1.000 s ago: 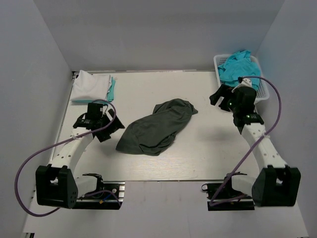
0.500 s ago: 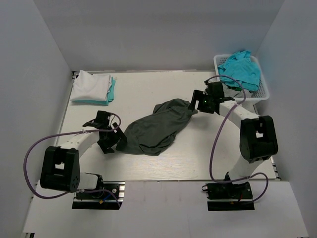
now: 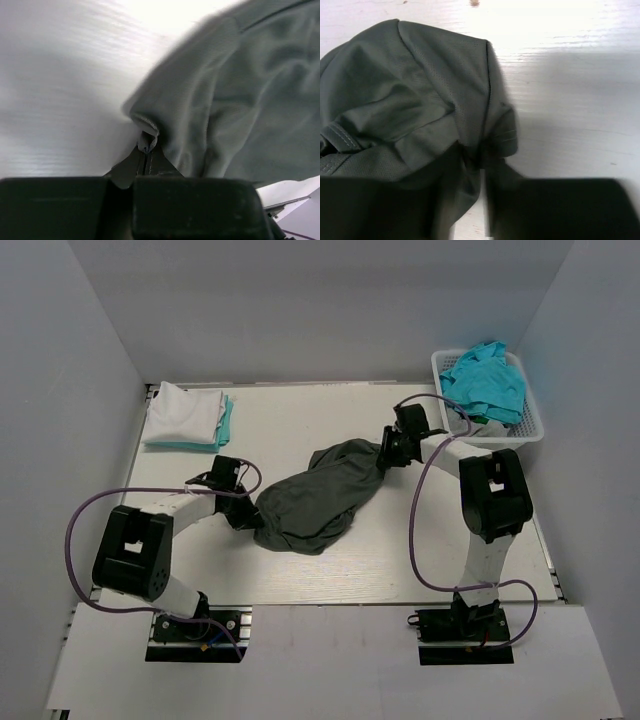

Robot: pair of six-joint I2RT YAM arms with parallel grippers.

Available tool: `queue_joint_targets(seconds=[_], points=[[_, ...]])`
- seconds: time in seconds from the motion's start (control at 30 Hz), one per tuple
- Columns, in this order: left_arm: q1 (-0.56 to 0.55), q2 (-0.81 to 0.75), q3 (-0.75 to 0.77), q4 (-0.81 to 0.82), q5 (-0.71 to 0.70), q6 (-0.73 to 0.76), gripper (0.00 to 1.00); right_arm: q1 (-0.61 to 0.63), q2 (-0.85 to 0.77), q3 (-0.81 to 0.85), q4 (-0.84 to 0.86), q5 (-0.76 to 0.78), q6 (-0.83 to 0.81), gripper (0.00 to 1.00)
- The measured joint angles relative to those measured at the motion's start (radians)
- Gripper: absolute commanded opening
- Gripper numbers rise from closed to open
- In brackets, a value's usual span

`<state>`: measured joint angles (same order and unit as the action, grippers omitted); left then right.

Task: Fold and stack the t-shirts
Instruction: Flatten out the tshirt

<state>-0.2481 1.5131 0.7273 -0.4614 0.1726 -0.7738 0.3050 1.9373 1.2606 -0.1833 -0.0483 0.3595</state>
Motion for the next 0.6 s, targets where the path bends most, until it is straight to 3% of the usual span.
queue_joint_targets(seconds=[0.03, 0.17, 0.3, 0.6], points=[[-0.006, 0.002, 0.0, 0.014, 0.005, -0.002, 0.0, 0.004, 0.0, 0.0, 0.005, 0.0, 0.005, 0.0], [-0.025, 0.013, 0.027, 0.01, -0.028, -0.007, 0.0, 0.015, -0.002, 0.0, 0.006, 0.003, 0.024, 0.0], [-0.042, -0.016, 0.074, -0.035, -0.165, -0.002, 0.0, 0.02, -0.048, -0.011, 0.004, 0.014, 0.026, 0.0], [-0.042, -0.312, 0.341, -0.084, -0.449, 0.02, 0.0, 0.022, -0.425, -0.013, -0.002, 0.142, 0.025, 0.0]])
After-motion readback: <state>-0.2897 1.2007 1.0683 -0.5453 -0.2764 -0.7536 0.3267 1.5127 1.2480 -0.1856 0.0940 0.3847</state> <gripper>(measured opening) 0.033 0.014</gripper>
